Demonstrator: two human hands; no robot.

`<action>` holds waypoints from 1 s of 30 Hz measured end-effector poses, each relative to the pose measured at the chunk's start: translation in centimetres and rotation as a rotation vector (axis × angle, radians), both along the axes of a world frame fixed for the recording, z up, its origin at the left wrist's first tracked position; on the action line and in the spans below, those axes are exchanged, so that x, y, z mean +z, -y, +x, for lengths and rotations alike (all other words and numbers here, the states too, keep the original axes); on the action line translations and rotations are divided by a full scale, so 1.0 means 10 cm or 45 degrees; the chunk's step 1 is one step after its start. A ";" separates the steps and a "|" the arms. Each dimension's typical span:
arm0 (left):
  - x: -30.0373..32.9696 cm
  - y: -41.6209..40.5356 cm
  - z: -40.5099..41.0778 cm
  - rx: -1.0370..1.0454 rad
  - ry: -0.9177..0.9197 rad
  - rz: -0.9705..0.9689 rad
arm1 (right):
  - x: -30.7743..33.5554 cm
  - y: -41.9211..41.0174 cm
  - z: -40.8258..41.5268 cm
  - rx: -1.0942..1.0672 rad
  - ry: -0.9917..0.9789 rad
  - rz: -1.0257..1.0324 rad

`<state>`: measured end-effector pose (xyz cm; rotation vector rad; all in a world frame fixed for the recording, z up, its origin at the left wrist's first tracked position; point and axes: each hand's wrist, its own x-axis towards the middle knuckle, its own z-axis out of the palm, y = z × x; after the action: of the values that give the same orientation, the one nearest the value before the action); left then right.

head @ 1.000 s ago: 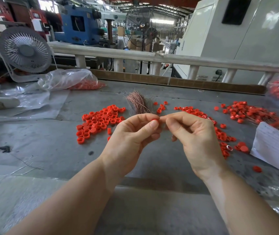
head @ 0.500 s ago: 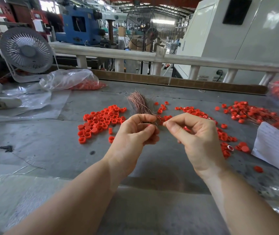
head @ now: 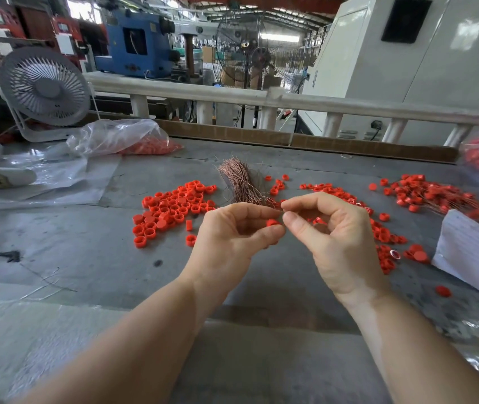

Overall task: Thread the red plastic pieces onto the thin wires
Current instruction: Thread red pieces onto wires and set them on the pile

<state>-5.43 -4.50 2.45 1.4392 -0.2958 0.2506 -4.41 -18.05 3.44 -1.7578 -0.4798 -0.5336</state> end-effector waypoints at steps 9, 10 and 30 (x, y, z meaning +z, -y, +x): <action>0.01 0.00 -0.02 0.097 0.073 0.125 | 0.01 0.01 -0.01 -0.045 0.013 -0.014; 0.02 0.00 -0.02 0.098 0.075 0.136 | 0.01 0.01 0.00 -0.050 0.014 -0.015; 0.10 -0.04 -0.06 -0.438 -0.403 -0.438 | 0.00 0.02 0.01 -0.155 0.194 -0.079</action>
<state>-6.00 -4.14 3.49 1.0462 -0.2228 -0.1996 -4.36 -18.24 3.45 -1.8214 -0.5019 -0.7497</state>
